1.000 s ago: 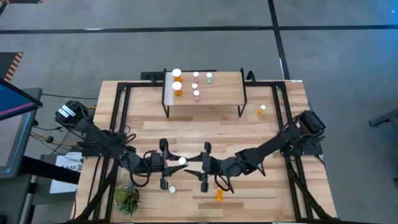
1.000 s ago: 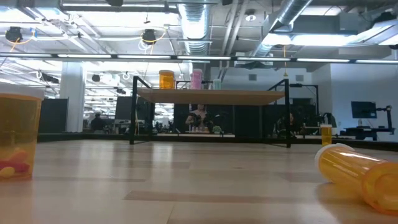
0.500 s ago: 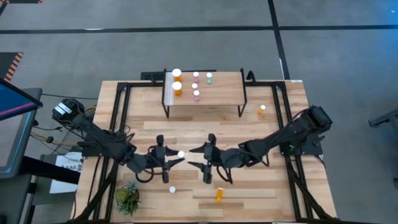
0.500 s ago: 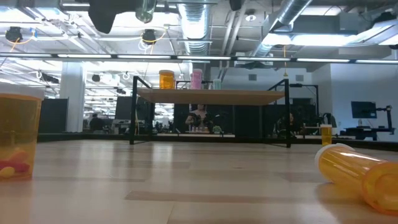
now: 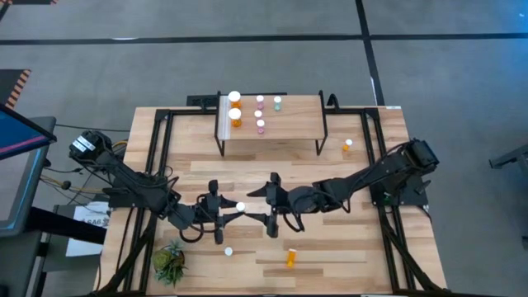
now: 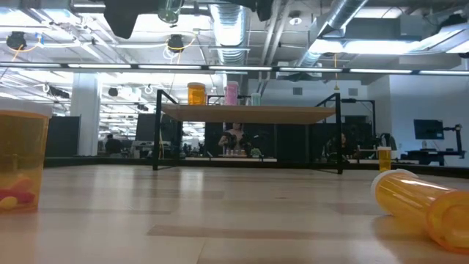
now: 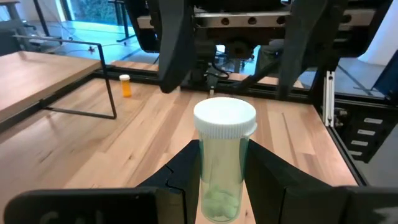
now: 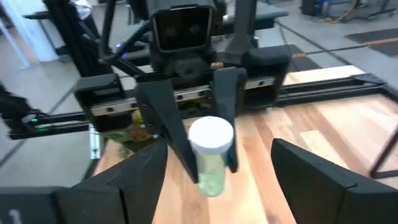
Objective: Pick and place medicine bottles onto shelf by color
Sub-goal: Put the blue pill bottle on the shelf aligned with the other blue pill bottle
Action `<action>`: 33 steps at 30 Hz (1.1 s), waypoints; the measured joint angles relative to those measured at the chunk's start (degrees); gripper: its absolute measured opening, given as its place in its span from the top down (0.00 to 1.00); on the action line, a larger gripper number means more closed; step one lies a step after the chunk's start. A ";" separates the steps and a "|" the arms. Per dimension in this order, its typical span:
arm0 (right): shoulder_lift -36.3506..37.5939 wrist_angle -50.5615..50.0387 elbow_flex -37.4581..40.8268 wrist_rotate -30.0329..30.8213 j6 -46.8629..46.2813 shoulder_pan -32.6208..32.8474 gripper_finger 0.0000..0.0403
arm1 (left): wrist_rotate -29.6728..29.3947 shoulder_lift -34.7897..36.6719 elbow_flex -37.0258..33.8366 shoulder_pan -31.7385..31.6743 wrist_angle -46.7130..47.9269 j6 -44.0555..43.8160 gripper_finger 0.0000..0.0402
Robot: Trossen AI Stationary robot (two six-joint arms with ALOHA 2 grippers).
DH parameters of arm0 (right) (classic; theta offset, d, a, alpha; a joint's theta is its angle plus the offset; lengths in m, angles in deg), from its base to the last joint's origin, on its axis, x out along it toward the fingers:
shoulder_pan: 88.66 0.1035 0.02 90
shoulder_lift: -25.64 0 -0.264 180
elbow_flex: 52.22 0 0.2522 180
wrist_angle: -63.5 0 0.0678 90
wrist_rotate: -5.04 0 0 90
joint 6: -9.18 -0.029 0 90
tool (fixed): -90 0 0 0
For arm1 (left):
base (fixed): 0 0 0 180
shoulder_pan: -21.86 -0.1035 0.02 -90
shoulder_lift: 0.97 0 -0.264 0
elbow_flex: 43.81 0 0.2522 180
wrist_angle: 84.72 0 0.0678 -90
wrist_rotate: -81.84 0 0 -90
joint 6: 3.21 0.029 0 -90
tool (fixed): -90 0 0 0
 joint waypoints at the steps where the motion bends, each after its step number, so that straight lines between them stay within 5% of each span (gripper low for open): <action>1: 0.00 0.12 0.00 -1.04 -0.33 -0.18 0.22 | 0.00 0.00 0.00 0.00 0.00 0.02 0.78; 33: -0.31 2.83 -0.59 -11.98 5.76 -1.69 0.20 | 5.97 0.00 0.00 0.00 -4.63 0.44 0.78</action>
